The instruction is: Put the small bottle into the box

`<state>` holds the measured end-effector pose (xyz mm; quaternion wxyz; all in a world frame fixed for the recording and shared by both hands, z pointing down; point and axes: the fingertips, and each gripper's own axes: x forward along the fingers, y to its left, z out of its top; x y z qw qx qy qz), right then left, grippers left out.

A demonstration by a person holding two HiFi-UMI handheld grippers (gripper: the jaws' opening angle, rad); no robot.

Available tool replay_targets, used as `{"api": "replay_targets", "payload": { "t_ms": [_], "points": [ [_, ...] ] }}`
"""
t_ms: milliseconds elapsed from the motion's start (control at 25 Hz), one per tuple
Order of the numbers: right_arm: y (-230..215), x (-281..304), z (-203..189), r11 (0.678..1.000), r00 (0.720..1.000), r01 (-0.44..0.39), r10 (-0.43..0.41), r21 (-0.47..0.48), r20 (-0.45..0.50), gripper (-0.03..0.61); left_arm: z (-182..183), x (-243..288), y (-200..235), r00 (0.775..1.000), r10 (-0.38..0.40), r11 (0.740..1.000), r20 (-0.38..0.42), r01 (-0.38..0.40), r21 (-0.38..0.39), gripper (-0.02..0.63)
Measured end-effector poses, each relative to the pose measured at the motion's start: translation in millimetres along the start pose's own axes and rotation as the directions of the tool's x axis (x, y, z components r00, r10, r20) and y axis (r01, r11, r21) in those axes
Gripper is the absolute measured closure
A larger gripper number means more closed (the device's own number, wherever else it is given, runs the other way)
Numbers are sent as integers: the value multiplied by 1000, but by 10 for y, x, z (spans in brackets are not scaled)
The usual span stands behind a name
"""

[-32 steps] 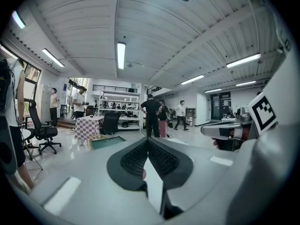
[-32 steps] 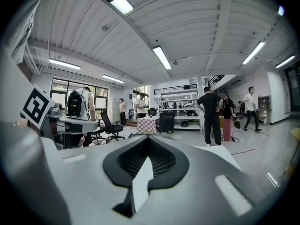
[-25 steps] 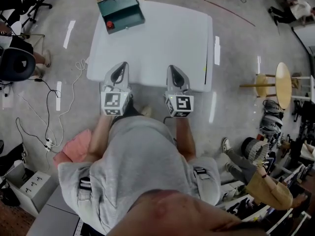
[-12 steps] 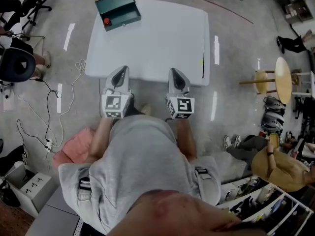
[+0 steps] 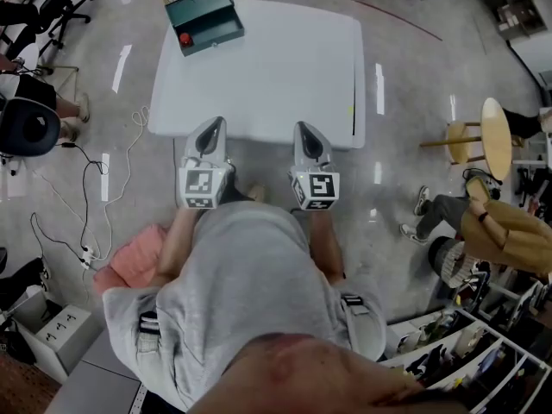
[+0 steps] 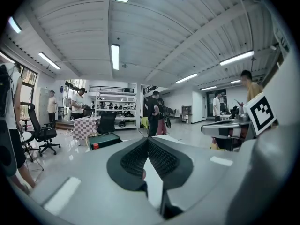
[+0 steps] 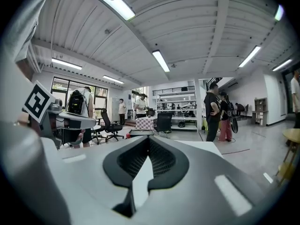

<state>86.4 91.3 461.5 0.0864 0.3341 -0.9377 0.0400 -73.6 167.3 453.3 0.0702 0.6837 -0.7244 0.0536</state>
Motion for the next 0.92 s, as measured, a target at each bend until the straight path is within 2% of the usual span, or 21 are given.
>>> {"api": "replay_targets", "payload": {
  "t_ms": [920],
  "points": [
    [22,33,-7,1000,1000,5,-5,0,-2,575,-25,17,28,1000,0,1000,-7,0,-2,601]
  ]
}}
